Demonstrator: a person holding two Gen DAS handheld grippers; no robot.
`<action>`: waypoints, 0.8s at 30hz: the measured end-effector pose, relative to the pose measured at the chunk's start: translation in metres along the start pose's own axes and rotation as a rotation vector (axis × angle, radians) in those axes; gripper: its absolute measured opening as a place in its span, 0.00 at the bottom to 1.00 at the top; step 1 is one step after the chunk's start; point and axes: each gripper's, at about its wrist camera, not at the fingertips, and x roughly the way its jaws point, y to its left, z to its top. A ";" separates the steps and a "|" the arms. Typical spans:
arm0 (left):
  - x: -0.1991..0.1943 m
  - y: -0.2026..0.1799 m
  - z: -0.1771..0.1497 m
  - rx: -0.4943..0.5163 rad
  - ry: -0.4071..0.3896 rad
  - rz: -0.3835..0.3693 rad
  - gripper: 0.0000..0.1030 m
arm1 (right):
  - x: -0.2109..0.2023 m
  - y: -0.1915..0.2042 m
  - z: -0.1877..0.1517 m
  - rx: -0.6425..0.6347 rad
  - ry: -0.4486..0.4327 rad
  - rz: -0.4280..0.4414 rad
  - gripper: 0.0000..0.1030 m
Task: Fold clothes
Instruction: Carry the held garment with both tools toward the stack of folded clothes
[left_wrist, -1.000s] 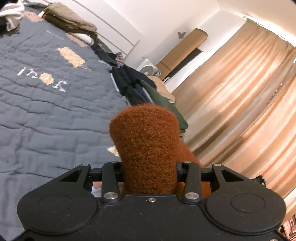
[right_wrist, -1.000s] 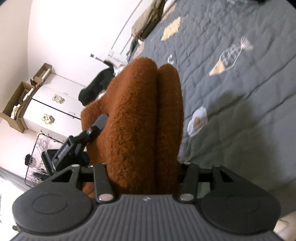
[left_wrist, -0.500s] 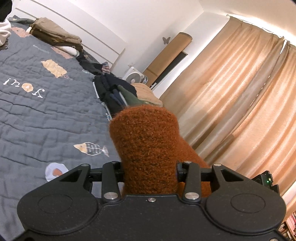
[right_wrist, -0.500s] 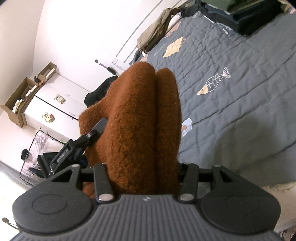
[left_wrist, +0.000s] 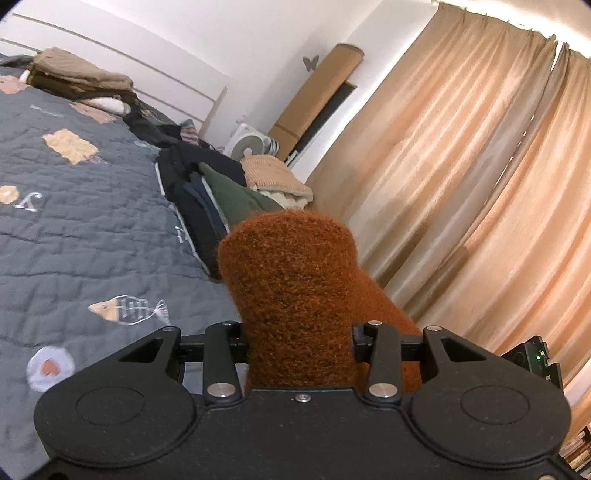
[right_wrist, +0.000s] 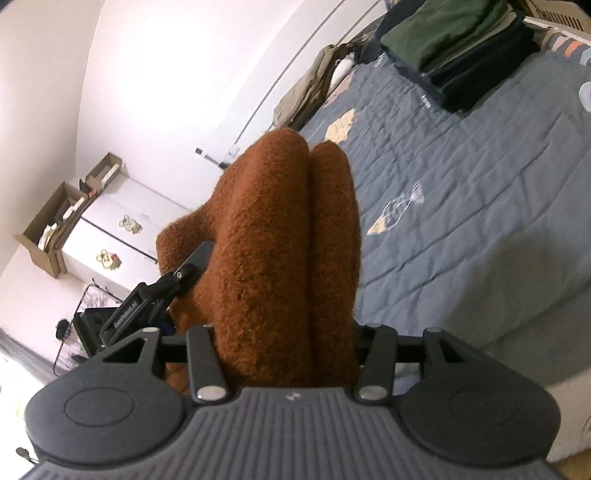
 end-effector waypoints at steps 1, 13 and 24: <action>0.014 0.001 0.004 0.001 0.012 -0.001 0.38 | 0.001 -0.007 0.010 0.005 -0.001 -0.005 0.47; 0.171 0.044 0.058 -0.039 0.140 -0.016 0.38 | 0.038 -0.083 0.129 0.095 -0.013 -0.079 0.47; 0.266 0.027 0.167 -0.060 0.246 0.031 0.38 | 0.043 -0.077 0.262 0.167 -0.008 -0.126 0.47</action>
